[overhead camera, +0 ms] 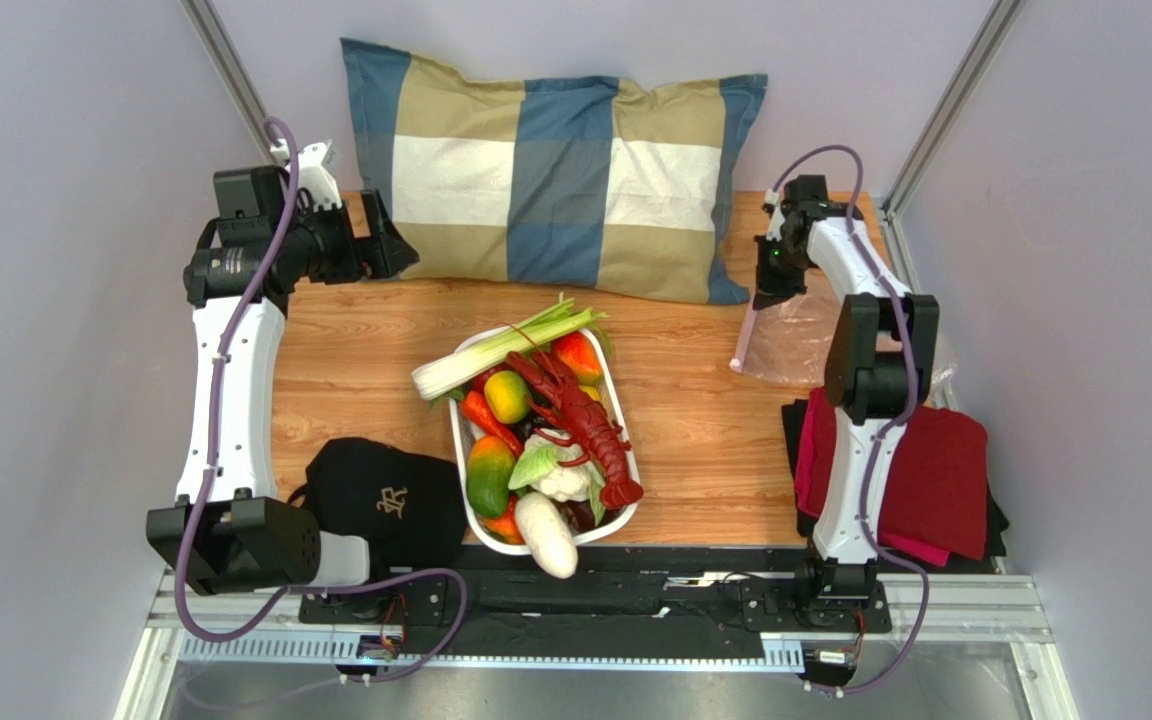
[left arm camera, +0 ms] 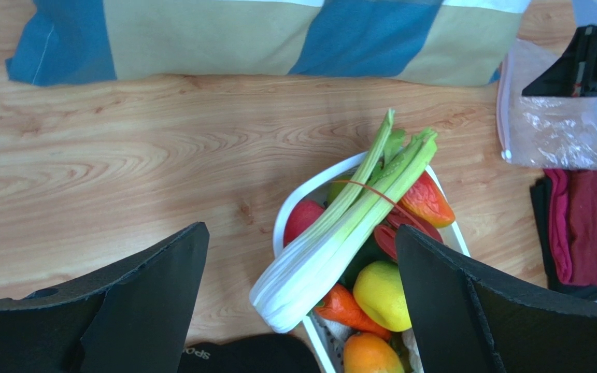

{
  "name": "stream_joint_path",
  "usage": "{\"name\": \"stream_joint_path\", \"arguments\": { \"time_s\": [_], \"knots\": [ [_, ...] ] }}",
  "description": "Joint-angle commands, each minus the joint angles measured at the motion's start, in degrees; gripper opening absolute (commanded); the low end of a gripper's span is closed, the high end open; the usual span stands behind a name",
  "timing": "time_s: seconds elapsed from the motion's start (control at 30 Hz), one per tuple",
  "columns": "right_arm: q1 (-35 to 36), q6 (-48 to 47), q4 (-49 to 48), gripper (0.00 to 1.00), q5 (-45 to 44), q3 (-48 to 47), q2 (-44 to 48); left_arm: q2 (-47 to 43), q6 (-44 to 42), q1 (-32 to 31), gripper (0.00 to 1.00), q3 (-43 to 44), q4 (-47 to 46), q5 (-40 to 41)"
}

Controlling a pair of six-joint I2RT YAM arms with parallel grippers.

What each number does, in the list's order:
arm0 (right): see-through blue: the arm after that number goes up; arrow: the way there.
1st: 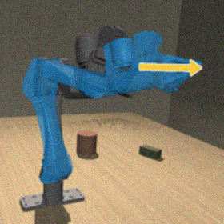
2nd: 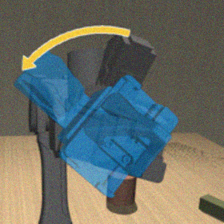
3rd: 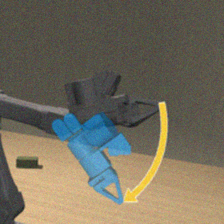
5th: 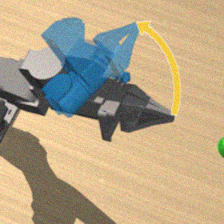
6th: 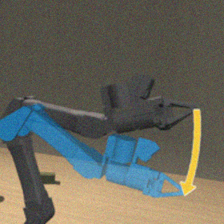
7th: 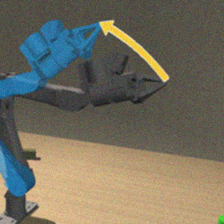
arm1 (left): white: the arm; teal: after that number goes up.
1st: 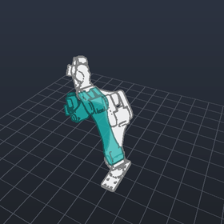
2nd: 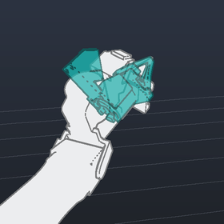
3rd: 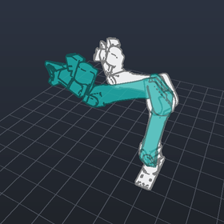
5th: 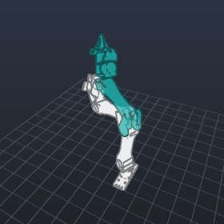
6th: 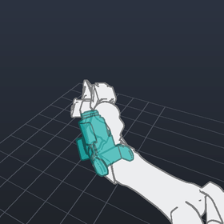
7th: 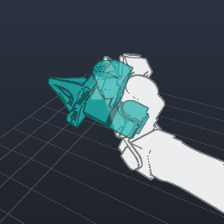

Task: Place the food in the zip-top bag and seal the zipper
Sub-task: Pick up the zipper food storage bag at the center of the board.

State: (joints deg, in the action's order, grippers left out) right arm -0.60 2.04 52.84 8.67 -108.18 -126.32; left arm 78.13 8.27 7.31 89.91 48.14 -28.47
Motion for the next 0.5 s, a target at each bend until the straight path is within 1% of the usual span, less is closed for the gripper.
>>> {"name": "stream_joint_path", "arguments": {
  "time_s": [0.0,0.07,0.1,0.13,0.17,0.2,0.3,0.37,0.4,0.47],
  "knots": [
    [-1.9,-4.6,-1.9,0.0,4.9,1.6,10.3,-3.1,-3.6,-0.4,0.99,0.6,-4.0,-6.6],
    [-1.7,-6.3,0.1,0.43,2.5,0.8,10.0,-2.9,-4.0,-0.9,0.99,1.1,-4.3,-6.6],
    [-1.6,-6.3,0.4,0.67,1.2,0.4,9.2,-2.5,-3.9,-1.1,0.99,1.5,-4.3,-6.7],
    [-1.3,-5.5,0.5,0.93,-0.7,0.0,8.5,-2.4,-3.9,-1.5,0.99,1.7,-4.3,-6.4],
    [-1.2,-4.9,0.7,0.98,-1.3,-0.4,7.8,-2.2,-3.5,-1.9,0.99,1.8,-4.4,-6.2],
    [-1.2,-4.2,0.9,0.99,-1.4,-1.0,7.1,-1.8,-3.4,-1.9,0.99,1.7,-4.3,-6.2],
    [-0.1,-1.0,1.3,0.99,-2.9,-2.7,4.2,-2.1,-2.8,-1.9,0.99,1.1,-4.5,-5.8],
    [0.3,-1.1,0.5,0.99,-5.3,-2.8,2.4,-2.8,-3.0,-2.0,0.99,0.8,-4.6,-5.2],
    [2.1,-1.2,0.2,1.0,-6.0,-2.8,1.8,-3.1,-3.2,-2.0,0.99,0.4,-4.5,-4.5],
    [3.2,-1.3,0.0,1.0,-8.6,-2.9,-0.2,-3.7,-3.6,-2.0,0.99,0.1,-4.6,-4.1]
  ]
}}
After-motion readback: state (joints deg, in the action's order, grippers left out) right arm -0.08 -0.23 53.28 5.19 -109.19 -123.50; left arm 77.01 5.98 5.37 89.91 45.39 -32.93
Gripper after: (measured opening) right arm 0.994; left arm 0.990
